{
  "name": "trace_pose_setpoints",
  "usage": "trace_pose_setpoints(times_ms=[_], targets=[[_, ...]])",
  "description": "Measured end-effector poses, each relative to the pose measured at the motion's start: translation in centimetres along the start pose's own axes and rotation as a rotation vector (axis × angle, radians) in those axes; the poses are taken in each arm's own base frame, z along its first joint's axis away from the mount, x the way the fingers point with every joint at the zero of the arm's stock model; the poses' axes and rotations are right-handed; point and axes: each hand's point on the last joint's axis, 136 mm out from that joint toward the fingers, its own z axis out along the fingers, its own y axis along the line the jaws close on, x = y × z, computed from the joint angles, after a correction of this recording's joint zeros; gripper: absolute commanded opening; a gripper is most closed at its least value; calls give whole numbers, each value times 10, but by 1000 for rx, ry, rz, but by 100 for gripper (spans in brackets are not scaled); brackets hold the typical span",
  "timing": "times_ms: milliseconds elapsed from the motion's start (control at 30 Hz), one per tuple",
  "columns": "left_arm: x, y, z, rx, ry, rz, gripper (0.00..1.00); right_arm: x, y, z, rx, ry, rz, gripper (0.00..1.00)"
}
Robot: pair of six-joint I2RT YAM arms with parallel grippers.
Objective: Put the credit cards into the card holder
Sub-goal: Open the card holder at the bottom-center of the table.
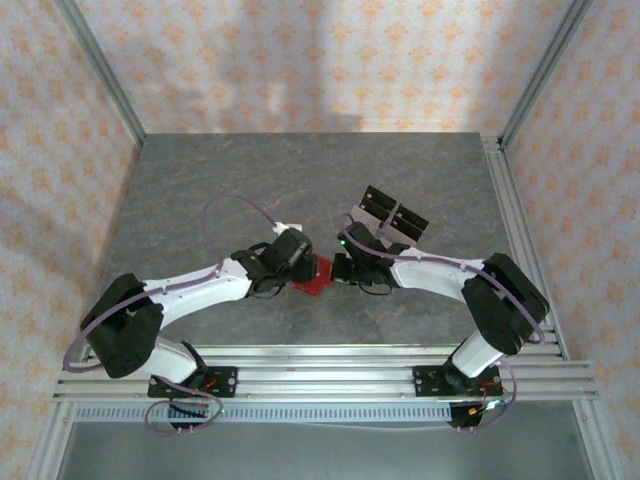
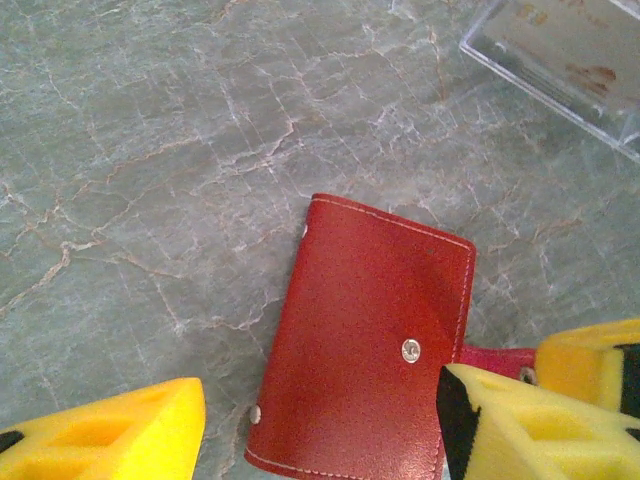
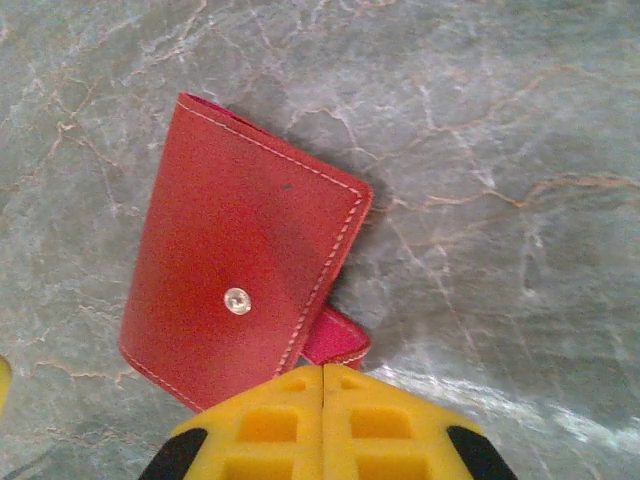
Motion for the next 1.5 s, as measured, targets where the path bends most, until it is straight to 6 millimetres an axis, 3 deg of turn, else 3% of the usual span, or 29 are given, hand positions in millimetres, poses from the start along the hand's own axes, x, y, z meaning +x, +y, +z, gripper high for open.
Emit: trace_pose_setpoints(times_ms=[233,600,1033,1500], targets=[[15,-9,-2,-77,-24,170,64,4,-14,-6,26,-33,6,0],[39,-42,5,-108,-34,403,66,9,-27,-3,61,-41,23,0],[60,-48,26,-152,-3,496,67,13,-38,-1,77,-37,32,0],[40,-38,28,-297,-82,474,64,11,-40,-4,75,-46,40,0]])
